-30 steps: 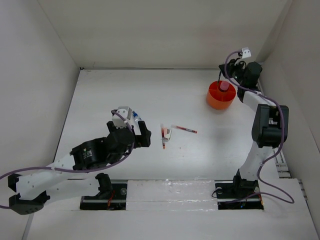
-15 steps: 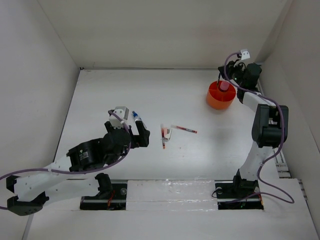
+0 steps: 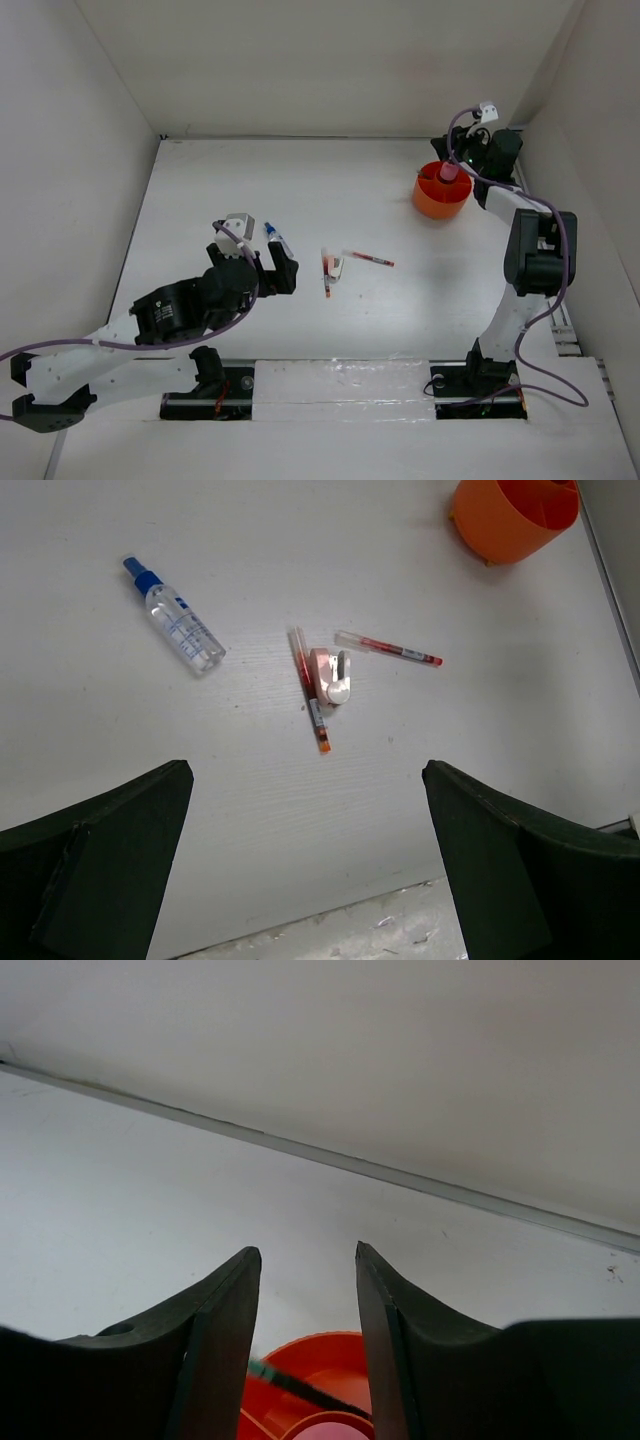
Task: Sort the stationery into containers
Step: Place the pen in the storage box, then pick up the pen from the center of the board.
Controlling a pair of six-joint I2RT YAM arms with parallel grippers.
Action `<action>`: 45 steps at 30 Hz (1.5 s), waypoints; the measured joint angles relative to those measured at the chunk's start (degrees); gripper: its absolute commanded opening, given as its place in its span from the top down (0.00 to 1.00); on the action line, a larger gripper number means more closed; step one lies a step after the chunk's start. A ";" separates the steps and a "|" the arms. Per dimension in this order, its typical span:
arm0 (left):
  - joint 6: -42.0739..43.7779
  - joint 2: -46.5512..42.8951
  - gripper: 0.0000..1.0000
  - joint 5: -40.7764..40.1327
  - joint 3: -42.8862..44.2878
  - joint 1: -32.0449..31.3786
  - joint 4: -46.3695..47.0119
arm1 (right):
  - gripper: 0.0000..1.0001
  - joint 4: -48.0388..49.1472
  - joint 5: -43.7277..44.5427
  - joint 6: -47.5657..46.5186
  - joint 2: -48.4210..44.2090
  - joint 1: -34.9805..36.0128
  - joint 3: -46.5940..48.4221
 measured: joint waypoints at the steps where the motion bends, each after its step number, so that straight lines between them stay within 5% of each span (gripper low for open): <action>1: 0.00 0.00 0.00 -0.04 -0.07 0.00 0.00 | 0.49 -0.02 -0.02 0.02 -0.28 0.00 -0.04; 7: -0.11 0.24 0.00 -0.50 -0.09 0.00 -0.04 | 0.35 -0.83 0.66 0.85 -5.53 0.33 -0.31; 8: -0.28 0.59 0.00 -0.70 -0.09 0.00 -0.04 | 0.16 -1.11 1.11 0.96 -6.91 0.48 -0.31; 10: -0.57 1.55 0.00 -1.07 -0.09 0.00 -0.07 | 0.00 -3.21 3.06 1.25 -10.45 1.44 -0.31; 20: -5.60 13.79 0.00 1.05 -0.09 1.22 5.68 | 0.00 -25.29 22.75 -0.87 -34.05 21.20 -1.86; 27: -10.21 24.55 0.00 2.97 0.02 3.50 9.73 | 0.00 -39.52 30.86 -0.24 -47.10 25.33 -10.75; 36: -12.15 45.83 0.03 7.41 3.08 4.87 10.69 | 0.00 -45.09 33.75 0.02 -53.83 29.57 -10.93; 45: -10.91 51.04 0.18 10.14 3.10 8.35 12.85 | 0.00 -45.59 33.73 0.28 -53.57 32.17 -10.95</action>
